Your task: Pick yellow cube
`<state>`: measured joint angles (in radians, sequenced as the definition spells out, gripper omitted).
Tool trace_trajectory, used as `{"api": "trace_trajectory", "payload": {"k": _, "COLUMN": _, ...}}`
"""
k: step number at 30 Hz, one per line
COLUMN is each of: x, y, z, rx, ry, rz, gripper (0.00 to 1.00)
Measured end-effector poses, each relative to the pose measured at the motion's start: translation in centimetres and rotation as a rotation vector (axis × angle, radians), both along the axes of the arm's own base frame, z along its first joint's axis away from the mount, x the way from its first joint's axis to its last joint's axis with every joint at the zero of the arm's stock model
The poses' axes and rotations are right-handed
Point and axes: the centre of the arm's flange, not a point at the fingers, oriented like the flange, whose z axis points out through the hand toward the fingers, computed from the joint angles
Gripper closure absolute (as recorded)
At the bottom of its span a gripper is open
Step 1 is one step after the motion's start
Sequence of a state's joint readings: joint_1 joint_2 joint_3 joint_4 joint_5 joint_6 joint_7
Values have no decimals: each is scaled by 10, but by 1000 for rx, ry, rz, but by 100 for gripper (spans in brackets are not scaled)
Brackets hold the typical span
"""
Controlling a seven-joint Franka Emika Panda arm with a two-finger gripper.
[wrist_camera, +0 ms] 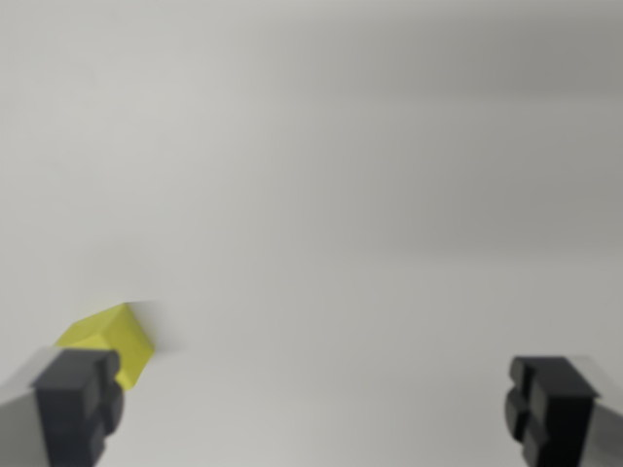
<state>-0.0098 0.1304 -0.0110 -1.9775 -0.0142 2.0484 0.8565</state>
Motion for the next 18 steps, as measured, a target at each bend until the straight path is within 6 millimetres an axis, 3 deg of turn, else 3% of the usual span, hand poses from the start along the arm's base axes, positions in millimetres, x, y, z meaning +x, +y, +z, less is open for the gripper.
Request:
{"api": "trace_trajectory", "payload": {"k": 7, "x": -2, "y": 2, "z": -2, "rx": 1, "ry": -2, "rz": 10, "gripper": 0}}
{"api": "trace_trajectory", "payload": {"k": 18, "x": -22, "y": 23, "z": -28, "rx": 2, "ry": -7, "rz": 62, "gripper": 0}}
